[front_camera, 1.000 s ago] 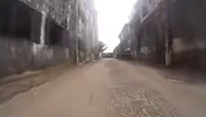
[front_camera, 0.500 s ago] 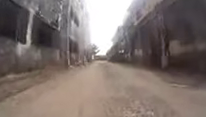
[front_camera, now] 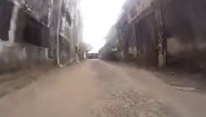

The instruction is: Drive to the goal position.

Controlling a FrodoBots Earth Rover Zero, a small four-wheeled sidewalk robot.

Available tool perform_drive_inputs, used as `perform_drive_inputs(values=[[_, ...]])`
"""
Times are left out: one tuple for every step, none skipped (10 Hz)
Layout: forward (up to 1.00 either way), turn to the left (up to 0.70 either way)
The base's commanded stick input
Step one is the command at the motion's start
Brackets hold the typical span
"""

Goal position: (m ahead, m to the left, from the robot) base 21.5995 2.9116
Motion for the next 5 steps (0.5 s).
perform_drive_inputs(values=[[0.7, 0.01], [0.7, 0.01], [0.7, 0.01], [0.7, 0.01], [0.7, 0.02]])
